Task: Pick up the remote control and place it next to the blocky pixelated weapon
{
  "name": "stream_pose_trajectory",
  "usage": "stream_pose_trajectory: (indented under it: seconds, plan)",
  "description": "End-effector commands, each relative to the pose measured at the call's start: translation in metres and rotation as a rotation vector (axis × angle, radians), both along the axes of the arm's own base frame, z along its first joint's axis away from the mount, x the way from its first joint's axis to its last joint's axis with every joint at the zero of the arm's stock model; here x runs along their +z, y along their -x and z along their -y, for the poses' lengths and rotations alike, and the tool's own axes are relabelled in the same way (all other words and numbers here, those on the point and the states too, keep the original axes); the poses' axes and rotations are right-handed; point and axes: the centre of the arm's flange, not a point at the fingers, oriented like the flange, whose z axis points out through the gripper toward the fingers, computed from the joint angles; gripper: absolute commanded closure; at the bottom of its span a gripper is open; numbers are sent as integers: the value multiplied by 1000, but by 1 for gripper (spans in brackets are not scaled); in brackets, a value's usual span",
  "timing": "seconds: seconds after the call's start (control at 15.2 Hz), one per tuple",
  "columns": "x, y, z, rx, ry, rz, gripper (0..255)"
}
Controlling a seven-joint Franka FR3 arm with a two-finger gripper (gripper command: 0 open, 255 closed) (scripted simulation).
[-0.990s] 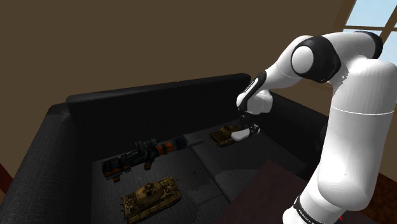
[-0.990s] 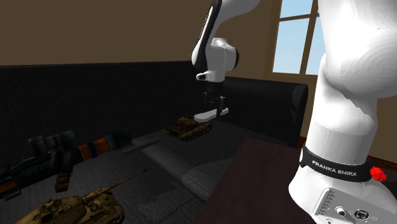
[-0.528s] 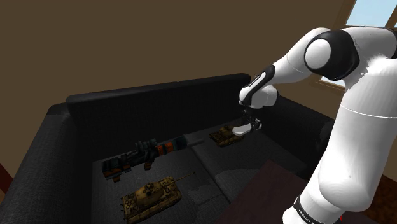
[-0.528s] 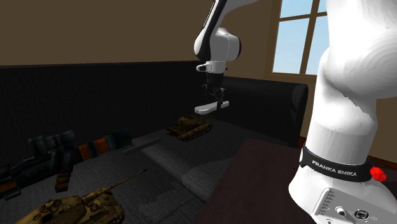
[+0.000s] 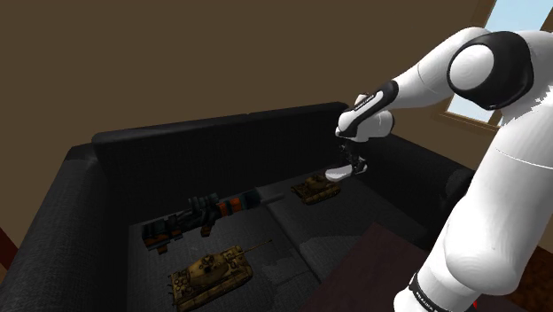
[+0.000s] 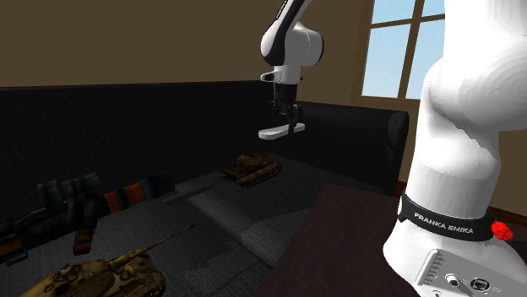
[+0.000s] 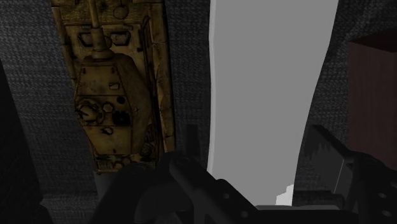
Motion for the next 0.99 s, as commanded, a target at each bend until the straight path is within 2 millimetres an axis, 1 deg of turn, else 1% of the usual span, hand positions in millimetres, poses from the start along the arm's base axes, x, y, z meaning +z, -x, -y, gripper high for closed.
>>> stream_pose_trajectory:
  seconds: [0.0, 0.46, 0.92]
  plan:
    - [10, 0, 1, 0, 0, 0, 255]
    - [47, 0, 1, 0, 0, 0, 255]
    - [48, -48, -78, 0, 0, 0, 255]
